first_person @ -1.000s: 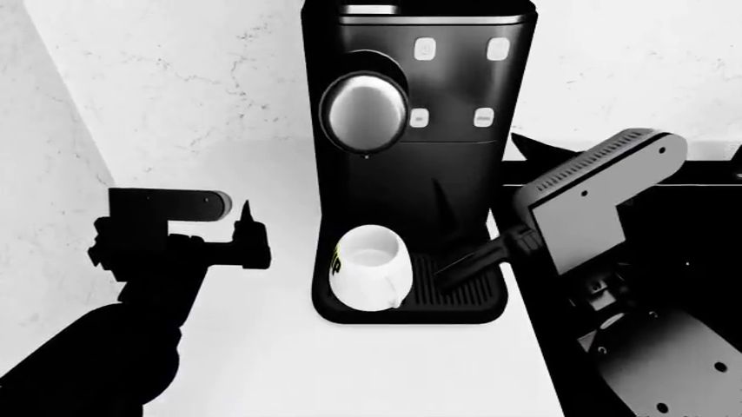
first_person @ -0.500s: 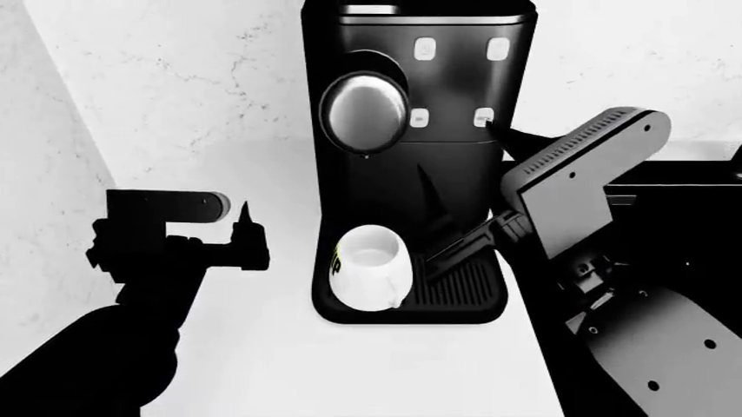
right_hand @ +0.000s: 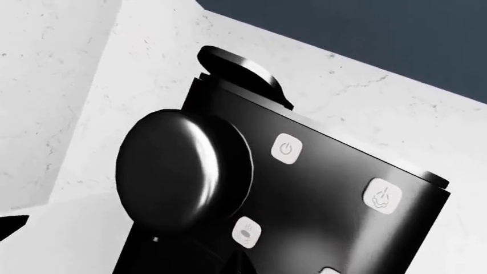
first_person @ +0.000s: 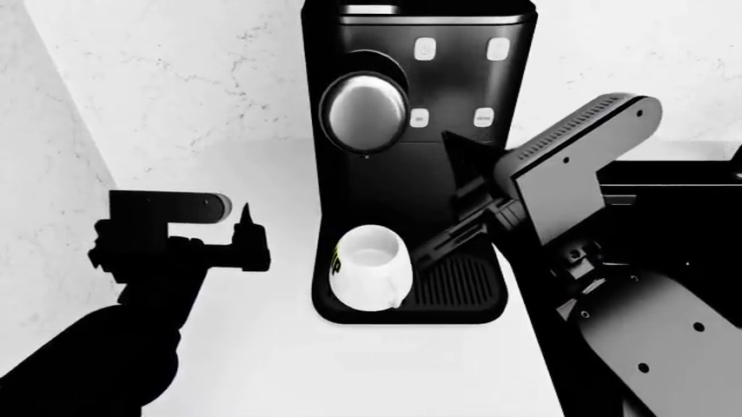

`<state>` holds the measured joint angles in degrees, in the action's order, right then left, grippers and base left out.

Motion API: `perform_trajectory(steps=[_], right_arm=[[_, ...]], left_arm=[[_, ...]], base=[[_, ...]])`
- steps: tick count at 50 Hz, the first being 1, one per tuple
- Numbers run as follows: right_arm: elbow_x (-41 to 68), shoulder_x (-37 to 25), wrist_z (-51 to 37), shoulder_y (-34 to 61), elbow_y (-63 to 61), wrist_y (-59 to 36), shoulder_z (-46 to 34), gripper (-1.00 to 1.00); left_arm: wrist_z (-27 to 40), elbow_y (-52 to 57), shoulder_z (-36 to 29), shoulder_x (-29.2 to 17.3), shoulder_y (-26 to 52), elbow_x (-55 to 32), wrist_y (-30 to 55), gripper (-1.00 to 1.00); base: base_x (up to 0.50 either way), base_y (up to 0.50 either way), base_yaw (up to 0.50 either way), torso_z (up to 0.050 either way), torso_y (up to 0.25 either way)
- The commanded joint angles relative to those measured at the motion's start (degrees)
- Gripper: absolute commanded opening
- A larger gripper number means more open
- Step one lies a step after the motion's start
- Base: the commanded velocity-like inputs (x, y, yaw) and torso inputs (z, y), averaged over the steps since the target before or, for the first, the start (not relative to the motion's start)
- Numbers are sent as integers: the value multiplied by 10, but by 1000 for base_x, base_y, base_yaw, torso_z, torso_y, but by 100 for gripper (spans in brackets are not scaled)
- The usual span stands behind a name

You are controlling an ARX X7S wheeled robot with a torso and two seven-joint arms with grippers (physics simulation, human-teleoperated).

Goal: Press the button on the coffee machine to serve coffee.

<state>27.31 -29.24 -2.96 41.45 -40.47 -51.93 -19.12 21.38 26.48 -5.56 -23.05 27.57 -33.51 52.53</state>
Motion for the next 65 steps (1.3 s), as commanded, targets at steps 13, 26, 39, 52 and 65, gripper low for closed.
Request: perform_trajectory(steps=[13,26,39,52,65], right_arm=[[-26,7,14,25,59,35,-32,-100],[-47,18,13,44,87,48,-54,-100],[-52,28,20,56,117,62,-67,-100],[-63,31,18,56,143,74,-76,-100],[-65,38,21,62,162,83,-83,-100]], left_arm=[[3,-5,-3,0,-5,0,-8,100],[3,2,5,-9,-15,-5,-9,100],[3,-1,4,-9,-21,-4,-18,100],[6,-7,1,-7,-18,-3,-19,100],[1,-4,9,-16,-31,-9,-26,100]], base=[[0,0,0,0,0],[0,0,0,0,0],[0,0,0,0,0],[0,0,0,0,0],[0,0,0,0,0]])
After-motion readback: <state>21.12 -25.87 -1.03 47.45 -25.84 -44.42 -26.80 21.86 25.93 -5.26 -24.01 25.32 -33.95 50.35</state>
